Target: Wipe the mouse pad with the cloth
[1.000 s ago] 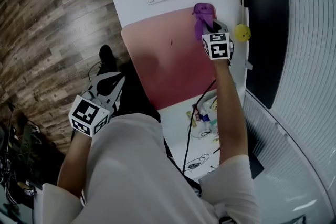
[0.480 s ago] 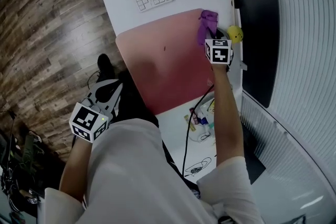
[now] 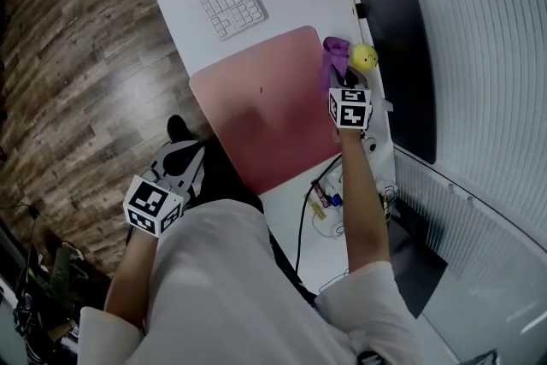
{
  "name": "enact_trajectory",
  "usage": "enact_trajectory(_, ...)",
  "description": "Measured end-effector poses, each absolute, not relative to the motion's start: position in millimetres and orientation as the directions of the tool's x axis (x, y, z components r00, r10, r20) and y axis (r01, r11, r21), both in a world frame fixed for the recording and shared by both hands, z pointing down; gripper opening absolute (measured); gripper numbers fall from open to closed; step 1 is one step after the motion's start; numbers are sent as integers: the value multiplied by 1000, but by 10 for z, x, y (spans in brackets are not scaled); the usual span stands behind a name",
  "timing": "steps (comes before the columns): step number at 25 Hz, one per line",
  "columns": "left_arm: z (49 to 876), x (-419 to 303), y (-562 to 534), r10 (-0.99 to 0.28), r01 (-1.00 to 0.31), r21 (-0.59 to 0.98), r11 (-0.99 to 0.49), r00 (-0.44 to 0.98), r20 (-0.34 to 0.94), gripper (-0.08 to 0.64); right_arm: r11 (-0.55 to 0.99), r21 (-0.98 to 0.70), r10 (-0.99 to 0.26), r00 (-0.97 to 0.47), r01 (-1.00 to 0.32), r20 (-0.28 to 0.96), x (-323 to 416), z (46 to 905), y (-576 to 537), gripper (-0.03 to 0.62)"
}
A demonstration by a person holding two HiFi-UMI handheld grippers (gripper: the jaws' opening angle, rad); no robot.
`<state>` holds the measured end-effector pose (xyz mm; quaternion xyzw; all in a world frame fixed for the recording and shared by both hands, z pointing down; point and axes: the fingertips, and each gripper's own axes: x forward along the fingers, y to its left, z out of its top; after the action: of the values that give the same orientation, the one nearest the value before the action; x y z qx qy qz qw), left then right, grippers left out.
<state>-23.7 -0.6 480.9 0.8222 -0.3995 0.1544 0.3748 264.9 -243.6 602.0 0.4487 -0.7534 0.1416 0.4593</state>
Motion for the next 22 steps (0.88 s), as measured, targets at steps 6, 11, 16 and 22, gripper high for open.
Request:
enact_trajectory(6,4614,-150,75,-539,-766,461,-447,643,545,20,531,184,-592,-206,-827,779,2679,5695,-2116,75)
enact_trajectory(11,4483,-38,112,-549,-765,429,-481,644,532,20,497,172,-639,-225,-850,736,2736,5396,-1864,75)
enact_trajectory(16,4371,94,118,-558,-756,423,-500,655,510,20,469,161,-682,-240,-868,691,2766,5110,-1627,75)
enact_trajectory(22,4235,49,99,-549,-720,437,-540,694,466,20,411,150,-717,-217,-899,662,2735,4868,-1283,75)
